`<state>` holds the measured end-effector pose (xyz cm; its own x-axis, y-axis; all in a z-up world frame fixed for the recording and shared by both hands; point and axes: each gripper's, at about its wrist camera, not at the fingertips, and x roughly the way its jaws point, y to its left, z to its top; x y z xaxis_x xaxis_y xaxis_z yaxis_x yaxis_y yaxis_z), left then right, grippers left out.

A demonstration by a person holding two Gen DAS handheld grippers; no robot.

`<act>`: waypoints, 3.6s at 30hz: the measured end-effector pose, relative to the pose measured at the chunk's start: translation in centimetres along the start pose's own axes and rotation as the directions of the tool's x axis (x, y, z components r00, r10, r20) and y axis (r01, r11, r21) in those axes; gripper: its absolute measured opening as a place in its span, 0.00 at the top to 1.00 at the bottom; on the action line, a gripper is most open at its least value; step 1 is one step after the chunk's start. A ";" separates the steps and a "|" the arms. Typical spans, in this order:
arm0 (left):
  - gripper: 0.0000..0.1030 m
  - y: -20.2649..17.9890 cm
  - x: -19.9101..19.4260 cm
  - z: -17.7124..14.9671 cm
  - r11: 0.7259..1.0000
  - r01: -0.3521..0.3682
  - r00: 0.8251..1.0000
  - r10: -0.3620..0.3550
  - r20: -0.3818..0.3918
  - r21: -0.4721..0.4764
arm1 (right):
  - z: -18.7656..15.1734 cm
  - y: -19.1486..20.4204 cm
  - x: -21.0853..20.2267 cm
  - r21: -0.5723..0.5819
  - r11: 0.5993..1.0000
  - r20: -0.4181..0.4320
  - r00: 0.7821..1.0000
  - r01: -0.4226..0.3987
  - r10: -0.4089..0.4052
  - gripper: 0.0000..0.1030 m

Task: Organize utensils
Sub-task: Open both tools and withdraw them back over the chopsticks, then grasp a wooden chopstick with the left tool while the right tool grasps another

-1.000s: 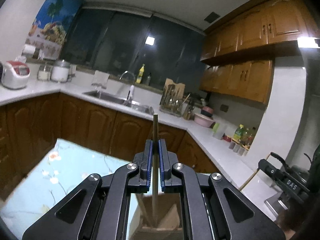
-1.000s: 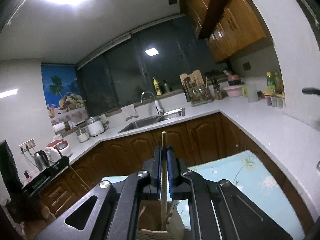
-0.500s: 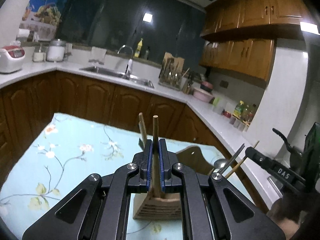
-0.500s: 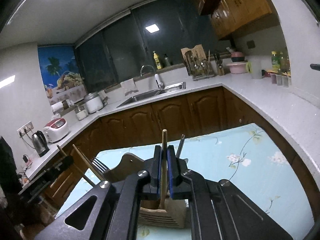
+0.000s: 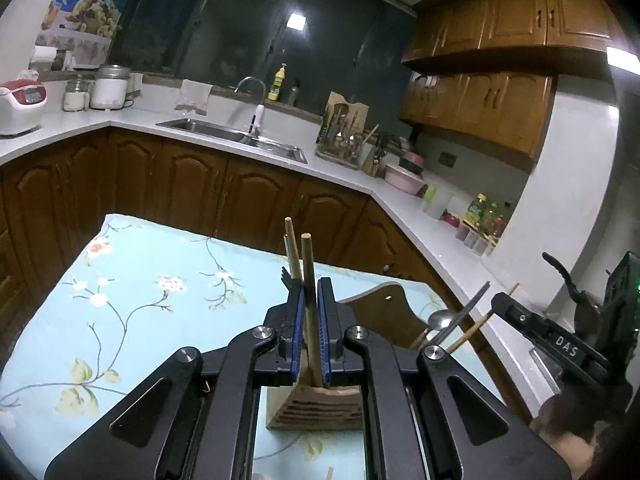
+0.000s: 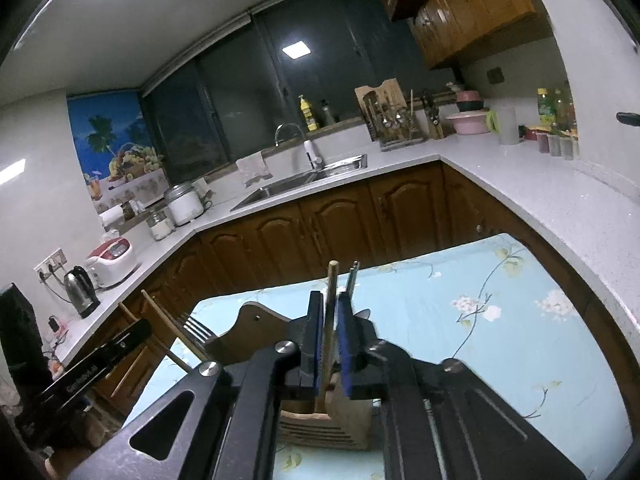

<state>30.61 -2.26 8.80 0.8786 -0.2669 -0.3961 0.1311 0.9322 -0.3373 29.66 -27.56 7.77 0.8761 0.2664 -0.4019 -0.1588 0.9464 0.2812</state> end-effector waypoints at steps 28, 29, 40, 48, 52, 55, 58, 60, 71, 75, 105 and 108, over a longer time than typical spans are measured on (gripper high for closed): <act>0.01 1.2 -15.0 -8.7 0.991 -0.099 0.995 0.099 0.010 0.091 | -9.3 -1.2 -13.3 0.004 1.000 0.003 1.000 0.028 -0.028 0.01; 0.01 1.3 -15.2 -9.1 0.991 -0.099 0.995 0.099 0.001 0.086 | -9.8 -1.2 -13.5 0.005 0.999 -0.005 0.999 0.033 -0.033 0.01; 0.01 1.4 -14.0 -15.8 0.990 -0.085 0.982 0.103 -0.156 0.115 | -15.3 -3.4 -15.5 0.047 0.995 -0.079 0.994 0.082 -0.078 0.01; 0.01 -0.5 -11.5 -17.8 0.977 -0.038 0.959 0.094 -0.266 0.211 | -15.6 -4.7 -15.9 0.087 0.991 -0.090 0.992 0.099 -0.091 0.01; 0.02 -1.3 -10.1 -18.6 0.963 -0.055 0.944 0.136 -0.301 0.265 | -15.7 -4.3 -15.4 0.080 0.992 -0.106 0.991 0.094 -0.085 0.01; 0.08 -1.5 -8.6 -19.4 0.956 -0.049 0.925 0.153 -0.348 0.288 | -16.0 -3.7 -14.3 0.067 0.995 -0.139 0.988 0.075 -0.065 0.01; 0.27 -1.8 -6.8 -20.5 0.944 -0.050 0.884 0.194 -0.426 0.326 | -16.4 -3.2 -12.5 0.061 0.996 -0.194 0.980 0.066 -0.053 0.05; 0.41 -2.0 -6.0 -21.6 0.939 -0.039 0.856 0.208 -0.473 0.343 | -16.7 -2.7 -11.0 0.049 0.997 -0.234 0.971 0.064 -0.051 0.20; 0.61 1.2 -9.4 -21.2 0.946 -0.187 0.828 0.296 -0.476 0.264 | -17.8 -0.7 -1.8 -0.014 0.999 -0.426 0.904 0.047 -0.048 0.75; 0.64 3.1 -9.7 -21.4 0.973 -0.167 0.820 0.227 -0.526 0.159 | -18.3 -0.7 1.1 -0.025 0.999 -0.470 0.881 0.047 -0.053 0.81; 0.95 -0.5 3.9 -19.3 0.906 0.128 0.802 0.145 -0.579 0.404 | -17.3 -2.0 2.2 -0.119 0.991 -0.491 0.865 0.054 -0.107 0.90; 0.96 0.5 2.9 -18.7 0.923 0.122 0.804 0.124 -0.582 0.366 | -17.2 -2.0 1.9 -0.087 0.996 -0.498 0.864 0.036 -0.074 0.94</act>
<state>24.59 -7.12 -8.51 0.4549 -0.2408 -0.8574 0.3962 0.9169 -0.0473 23.78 -25.79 -8.50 0.5416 0.2507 -0.8024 -0.1663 0.9676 0.1900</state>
